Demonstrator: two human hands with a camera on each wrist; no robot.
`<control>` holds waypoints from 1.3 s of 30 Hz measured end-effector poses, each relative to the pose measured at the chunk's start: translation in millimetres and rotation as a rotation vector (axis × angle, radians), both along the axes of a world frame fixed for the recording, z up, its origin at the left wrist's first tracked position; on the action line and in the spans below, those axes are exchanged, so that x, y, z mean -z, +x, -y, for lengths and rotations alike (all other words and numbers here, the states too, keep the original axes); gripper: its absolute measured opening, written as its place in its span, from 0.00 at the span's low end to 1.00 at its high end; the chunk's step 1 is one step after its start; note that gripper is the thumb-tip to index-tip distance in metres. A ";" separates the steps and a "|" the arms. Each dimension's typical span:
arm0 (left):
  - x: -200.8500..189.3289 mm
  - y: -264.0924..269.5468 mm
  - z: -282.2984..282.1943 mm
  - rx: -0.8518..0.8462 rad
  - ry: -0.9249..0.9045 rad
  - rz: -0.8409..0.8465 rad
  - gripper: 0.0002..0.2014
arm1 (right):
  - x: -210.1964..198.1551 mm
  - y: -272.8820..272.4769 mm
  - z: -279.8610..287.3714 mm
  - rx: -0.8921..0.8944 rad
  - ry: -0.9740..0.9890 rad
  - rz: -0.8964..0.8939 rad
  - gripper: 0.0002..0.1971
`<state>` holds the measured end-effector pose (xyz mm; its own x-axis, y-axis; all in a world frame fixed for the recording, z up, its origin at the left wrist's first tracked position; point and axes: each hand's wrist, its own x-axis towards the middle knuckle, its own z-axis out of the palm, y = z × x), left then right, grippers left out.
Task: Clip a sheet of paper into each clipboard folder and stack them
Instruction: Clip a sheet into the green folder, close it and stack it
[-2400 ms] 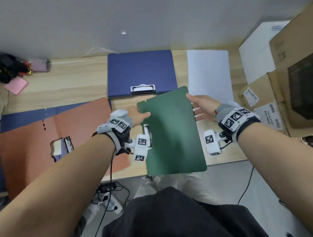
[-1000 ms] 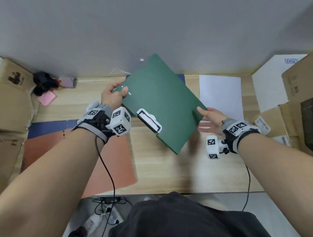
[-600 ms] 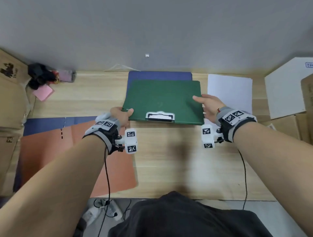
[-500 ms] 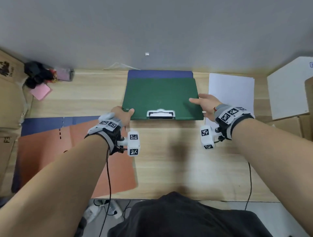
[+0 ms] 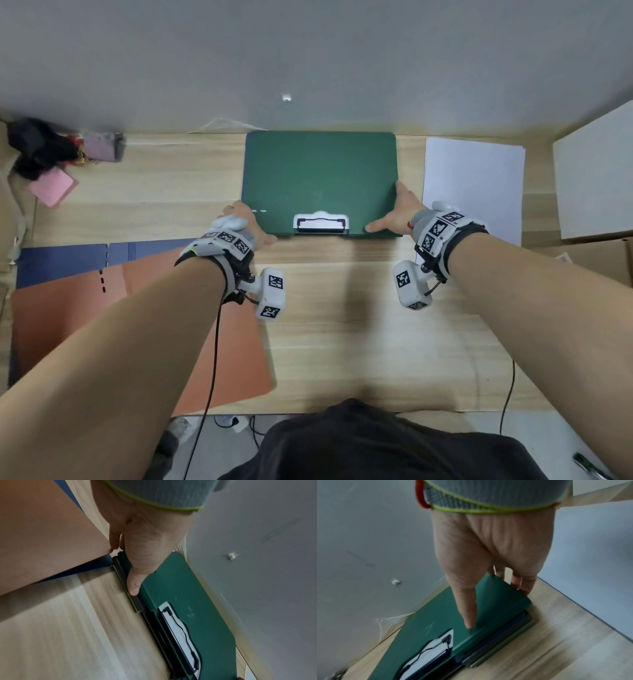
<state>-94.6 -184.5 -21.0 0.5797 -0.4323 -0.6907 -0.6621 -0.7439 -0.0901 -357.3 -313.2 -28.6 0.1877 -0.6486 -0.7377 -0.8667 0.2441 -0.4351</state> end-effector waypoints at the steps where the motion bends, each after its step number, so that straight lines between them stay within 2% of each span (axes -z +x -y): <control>1: 1.9 1.4 1.6 -0.002 0.001 -0.007 0.47 | 1.3 -0.2 -0.2 0.023 0.001 0.032 0.57; 4: 1.5 3.3 3.7 0.000 0.000 -0.037 0.42 | 1.5 -3.8 -1.4 0.076 0.018 0.114 0.52; 8: -4.1 7.2 9.7 0.064 0.056 -0.046 0.32 | -1.4 -3.2 -0.5 0.059 0.012 0.103 0.50; 13: 0.4 9.5 12.2 0.093 0.078 -0.047 0.33 | 5.6 -1.7 2.5 0.013 0.013 0.054 0.49; 18: -0.9 6.1 12.2 0.135 0.101 -0.032 0.31 | 7.9 2.1 5.4 -0.025 0.030 -0.007 0.52; 23: 4.4 9.6 6.2 0.083 0.040 -0.030 0.38 | 5.7 7.6 2.7 -0.121 -0.010 -0.157 0.54; 26: 7.8 17.4 0.1 0.058 -0.025 -0.068 0.48 | 2.5 4.0 -0.3 -0.085 -0.018 -0.176 0.56; 29: -2.0 31.3 -16.4 0.032 -0.115 -0.030 0.52 | -6.6 4.9 -8.2 -0.002 -0.111 -0.202 0.54; 31: -10.2 44.3 -33.9 0.016 -0.165 0.002 0.53 | -15.5 13.2 -18.0 0.036 -0.263 -0.180 0.49; 33: -11.2 60.5 -55.1 -0.014 -0.165 0.014 0.50 | -27.3 29.1 -30.6 0.041 -0.365 -0.048 0.37; 36: -14.1 82.8 -93.8 -0.014 -0.073 0.080 0.44 | -41.5 63.9 -59.1 -0.112 -0.243 0.114 0.17; 39: -11.2 90.8 -127.0 0.059 0.003 0.074 0.44 | -38.0 94.9 -91.6 -0.261 -0.050 0.165 0.06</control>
<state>-3.7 -57.5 -9.7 0.6029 -0.4653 -0.6481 -0.6964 -0.7033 -0.1428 -262.4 -221.6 9.4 0.4670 -0.5974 -0.6520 -0.8142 -0.0027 -0.5806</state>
